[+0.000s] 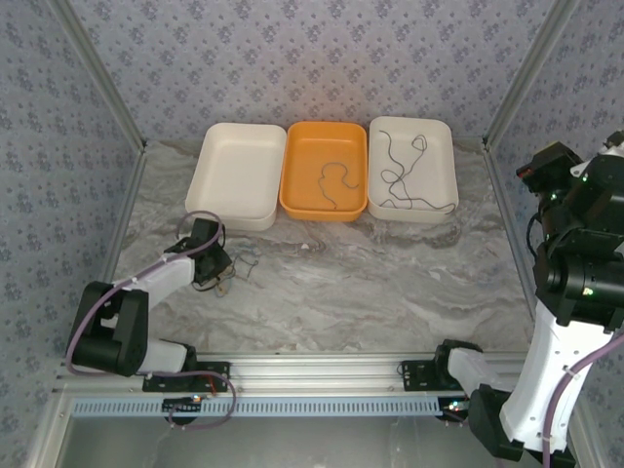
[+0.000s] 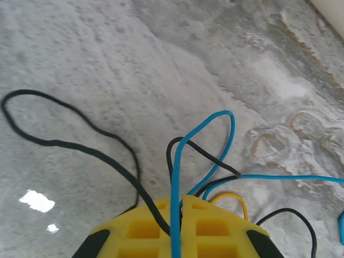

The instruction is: Untangle the cables

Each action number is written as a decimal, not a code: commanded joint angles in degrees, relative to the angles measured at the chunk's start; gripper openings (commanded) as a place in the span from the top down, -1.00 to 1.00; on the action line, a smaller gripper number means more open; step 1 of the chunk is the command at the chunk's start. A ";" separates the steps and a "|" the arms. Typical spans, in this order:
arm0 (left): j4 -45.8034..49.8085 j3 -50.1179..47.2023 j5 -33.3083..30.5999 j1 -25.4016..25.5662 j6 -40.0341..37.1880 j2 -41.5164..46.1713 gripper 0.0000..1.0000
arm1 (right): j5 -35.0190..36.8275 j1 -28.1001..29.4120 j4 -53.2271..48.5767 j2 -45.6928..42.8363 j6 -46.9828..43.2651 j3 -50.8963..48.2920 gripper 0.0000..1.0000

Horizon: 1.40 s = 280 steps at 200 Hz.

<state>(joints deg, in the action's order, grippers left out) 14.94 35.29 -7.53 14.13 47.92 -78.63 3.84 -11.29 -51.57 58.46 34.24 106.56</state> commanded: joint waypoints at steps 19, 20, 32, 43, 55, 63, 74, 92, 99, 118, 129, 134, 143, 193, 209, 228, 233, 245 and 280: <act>-6.30 3.22 9.33 4.16 -2.78 1.14 0.47 | -9.06 5.22 1.18 4.11 -0.92 4.41 1.00; -6.36 3.30 9.31 4.29 -2.85 1.21 0.42 | -9.09 5.40 1.02 4.25 -1.01 4.78 1.00; -7.60 4.18 11.18 5.58 -2.92 1.93 -0.15 | -9.76 6.95 -0.90 5.84 -1.83 9.25 1.00; -7.60 5.29 12.45 6.10 -2.86 2.65 -0.42 | -11.44 7.65 -1.78 7.30 -2.07 13.00 1.00; -7.09 6.30 13.08 6.61 -2.92 4.03 -0.49 | -13.63 8.36 -1.91 8.74 -1.82 16.26 1.00; -6.56 6.76 12.96 6.85 -2.83 5.52 -0.50 | -15.10 8.83 -1.85 9.81 -1.70 18.37 1.00; -5.75 6.81 12.14 6.96 -2.49 8.32 -0.56 | -16.73 9.97 -1.38 10.82 -1.09 20.02 1.00; -3.68 6.49 9.65 6.95 -2.85 14.64 -0.74 | -20.29 11.49 1.33 11.87 0.30 19.98 1.00; -2.78 6.33 8.67 6.96 -3.31 17.55 -0.94 | -21.34 12.28 1.99 12.34 0.86 19.83 1.00; 1.08 6.57 6.25 7.08 -4.98 25.57 -0.98 | -22.84 15.83 3.81 13.08 1.36 16.91 1.00; 4.01 7.28 4.77 7.17 -6.02 29.95 -0.98 | -23.62 18.30 5.35 12.90 1.36 13.39 1.00; 5.37 7.76 4.28 7.18 -6.42 31.44 -0.98 | -23.82 19.10 5.94 12.70 2.64 11.65 1.00; 7.81 8.72 4.01 7.14 -6.95 33.46 -0.98 | -23.50 20.54 6.82 11.80 2.91 7.33 1.00; 14.00 9.18 9.10 7.45 -3.82 32.98 -0.81 | -17.50 21.89 7.40 2.61 2.30 -21.09 1.00; 13.23 7.42 9.73 8.07 -2.33 32.14 -0.75 | -14.82 21.68 6.50 0.53 -0.14 -28.01 1.00; 11.08 5.81 10.00 10.55 -0.85 31.34 -0.66 | -11.71 21.44 5.44 -0.44 -1.31 -32.03 1.00; 10.64 5.57 9.76 11.71 -0.60 31.03 -0.64 | -11.03 21.35 5.12 -0.40 -1.64 -32.53 1.00; 10.24 5.63 7.76 15.14 -0.59 29.83 -0.59 | -9.13 21.40 4.09 -0.45 -2.19 -32.94 1.00; 7.61 6.40 3.05 25.05 -2.59 22.03 -0.49 | -4.86 21.27 2.86 -0.53 -3.52 -32.81 1.00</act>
<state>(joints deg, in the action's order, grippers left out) 24.95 40.86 -1.10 34.61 46.50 -51.88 -5.65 10.37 -47.29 58.63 32.99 73.41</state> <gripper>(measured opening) 0.758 0.058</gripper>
